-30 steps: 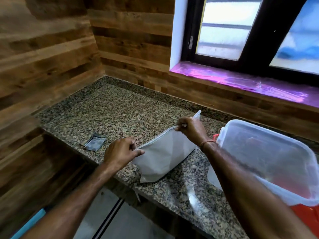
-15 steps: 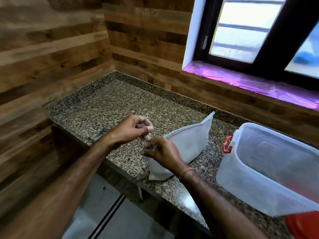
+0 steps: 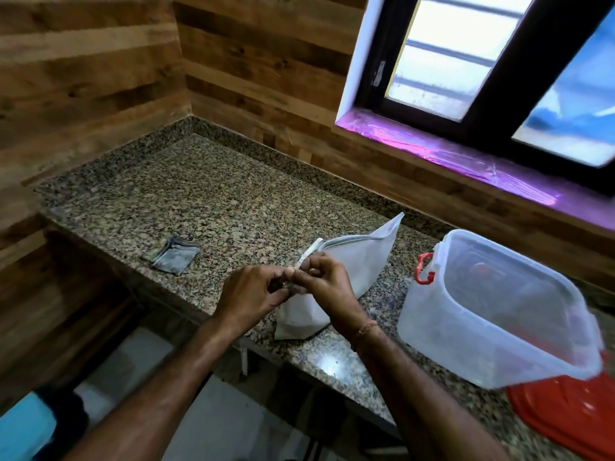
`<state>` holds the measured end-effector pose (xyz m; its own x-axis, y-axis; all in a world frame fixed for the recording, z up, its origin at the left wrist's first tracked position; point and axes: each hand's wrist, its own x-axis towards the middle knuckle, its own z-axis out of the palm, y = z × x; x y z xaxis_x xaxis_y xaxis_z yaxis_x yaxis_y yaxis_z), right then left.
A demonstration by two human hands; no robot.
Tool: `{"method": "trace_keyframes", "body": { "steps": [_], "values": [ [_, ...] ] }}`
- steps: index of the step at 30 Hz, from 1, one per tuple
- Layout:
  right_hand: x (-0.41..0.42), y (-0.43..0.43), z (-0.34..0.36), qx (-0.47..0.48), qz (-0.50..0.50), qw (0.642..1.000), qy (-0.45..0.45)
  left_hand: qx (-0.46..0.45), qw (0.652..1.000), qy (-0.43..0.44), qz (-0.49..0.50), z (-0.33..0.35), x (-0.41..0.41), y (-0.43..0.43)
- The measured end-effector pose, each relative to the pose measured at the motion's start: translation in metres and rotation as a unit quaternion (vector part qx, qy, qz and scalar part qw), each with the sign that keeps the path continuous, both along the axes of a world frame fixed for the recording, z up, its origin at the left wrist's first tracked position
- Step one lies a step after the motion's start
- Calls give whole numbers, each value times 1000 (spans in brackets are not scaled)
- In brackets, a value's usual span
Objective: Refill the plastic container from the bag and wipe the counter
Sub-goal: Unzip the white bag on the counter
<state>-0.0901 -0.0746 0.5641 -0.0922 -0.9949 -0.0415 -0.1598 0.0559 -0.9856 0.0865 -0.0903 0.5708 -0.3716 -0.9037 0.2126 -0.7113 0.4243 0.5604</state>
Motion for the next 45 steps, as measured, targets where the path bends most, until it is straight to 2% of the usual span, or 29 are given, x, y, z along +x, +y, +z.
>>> {"method": "trace_keyframes", "body": {
  "steps": [2, 5, 10, 17, 20, 24, 31, 37, 41, 43, 45],
  "values": [
    [-3, 0, 2, -6, -16, 999, 51, -14, 1000, -4, -4, -8, 3, -3],
    [-28, -9, 8, -11, -85, 993, 76, 0, 1000, -3, -26, -15, 10, -8],
    [-90, -28, 14, 3, -211, 969, 124, 67, 992, -57, -92, -5, 18, -12],
    [-83, -31, 8, 6, -185, 976, 112, 10, 973, -206, -103, 24, -75, -41],
    [-103, -41, 7, -13, -190, 970, 148, -5, 974, -192, -118, 24, -101, -51],
    [-146, -61, 11, 1, -234, 959, 161, 18, 978, -154, -143, 11, -84, -56],
    [-187, -97, 14, 26, -193, 963, 188, -40, 969, -227, -88, 30, -129, -58],
    [-231, -129, 28, 56, -244, 960, 126, -40, 978, -201, -41, 15, -114, -42],
    [-236, -132, 26, 73, -219, 970, 80, -9, 970, -240, -40, 11, -91, -32],
    [-232, -129, 24, 88, -195, 976, 35, 16, 966, -257, -27, 10, -77, -26],
    [-228, -125, 28, 113, -167, 978, -50, 51, 963, -265, -5, 8, -61, -20]
  ]
}}
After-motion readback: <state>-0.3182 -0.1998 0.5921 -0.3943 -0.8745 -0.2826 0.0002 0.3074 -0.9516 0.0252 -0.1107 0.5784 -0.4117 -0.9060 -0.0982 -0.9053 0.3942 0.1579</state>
